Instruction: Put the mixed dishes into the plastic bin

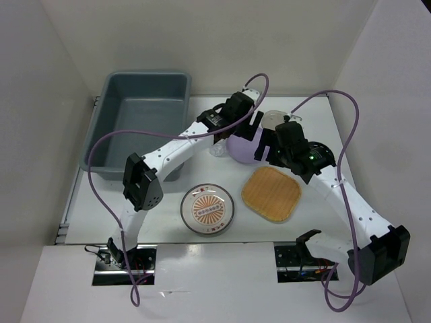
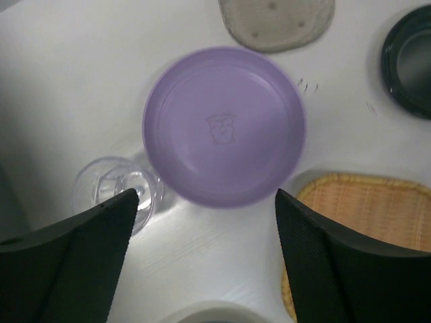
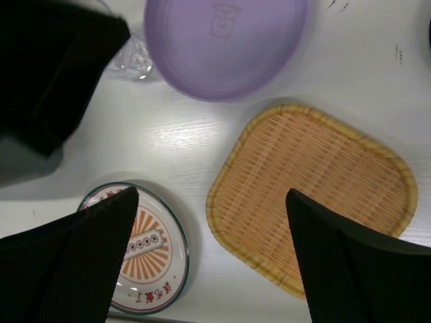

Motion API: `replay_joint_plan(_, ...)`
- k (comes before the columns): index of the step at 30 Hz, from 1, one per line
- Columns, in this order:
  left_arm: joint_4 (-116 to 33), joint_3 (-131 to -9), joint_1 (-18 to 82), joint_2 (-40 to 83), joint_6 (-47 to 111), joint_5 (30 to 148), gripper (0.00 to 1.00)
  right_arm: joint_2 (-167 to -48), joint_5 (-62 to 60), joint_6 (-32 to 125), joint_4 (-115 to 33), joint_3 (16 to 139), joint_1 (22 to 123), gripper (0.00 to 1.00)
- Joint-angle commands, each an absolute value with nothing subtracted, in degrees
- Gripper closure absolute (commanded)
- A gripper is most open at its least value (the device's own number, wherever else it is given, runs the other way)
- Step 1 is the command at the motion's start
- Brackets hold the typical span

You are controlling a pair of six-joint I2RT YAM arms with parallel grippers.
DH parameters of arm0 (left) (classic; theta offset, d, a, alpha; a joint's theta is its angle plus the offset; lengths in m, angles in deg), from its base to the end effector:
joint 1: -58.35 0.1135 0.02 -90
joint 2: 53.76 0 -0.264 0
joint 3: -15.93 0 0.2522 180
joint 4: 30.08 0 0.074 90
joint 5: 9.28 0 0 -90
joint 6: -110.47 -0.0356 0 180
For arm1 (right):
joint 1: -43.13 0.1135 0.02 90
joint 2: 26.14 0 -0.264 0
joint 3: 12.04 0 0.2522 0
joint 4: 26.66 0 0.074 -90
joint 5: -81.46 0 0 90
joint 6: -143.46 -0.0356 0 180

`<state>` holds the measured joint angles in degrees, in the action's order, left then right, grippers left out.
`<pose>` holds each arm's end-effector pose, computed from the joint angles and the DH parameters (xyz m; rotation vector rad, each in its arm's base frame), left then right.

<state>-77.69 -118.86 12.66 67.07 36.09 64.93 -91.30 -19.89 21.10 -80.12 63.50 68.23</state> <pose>0.3493 -0.3440 0.3410 0.4026 2.1133 -0.3300 0.2173 0.0941 0.3241 0.2466 2.3080 0.2817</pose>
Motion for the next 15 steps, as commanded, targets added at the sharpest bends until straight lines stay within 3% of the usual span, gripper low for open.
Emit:
replay_joint_plan(1, -75.1, -127.1, 14.3, 74.9, 37.7, 62.5, 0.18, -88.5, -19.8, 19.6, -81.0, 62.0, 67.9, 0.05)
replay_joint_plan(7, -76.4, -125.2, 24.1, 78.0, 46.0, 69.9, 0.23, -85.3, -19.8, 18.6, -82.1, 59.6, 67.9, 0.05)
replay_joint_plan(12, -75.8, -120.6, 25.5, 75.4, 46.5, 69.5, 0.26, -85.8, -19.8, 18.6, -82.1, 59.6, 67.9, 0.05)
replay_joint_plan(15, -76.4, -120.6, 25.5, 74.9, 46.0, 69.5, 0.35, -87.0, -19.3, 18.6, -82.1, 59.6, 67.9, 0.05)
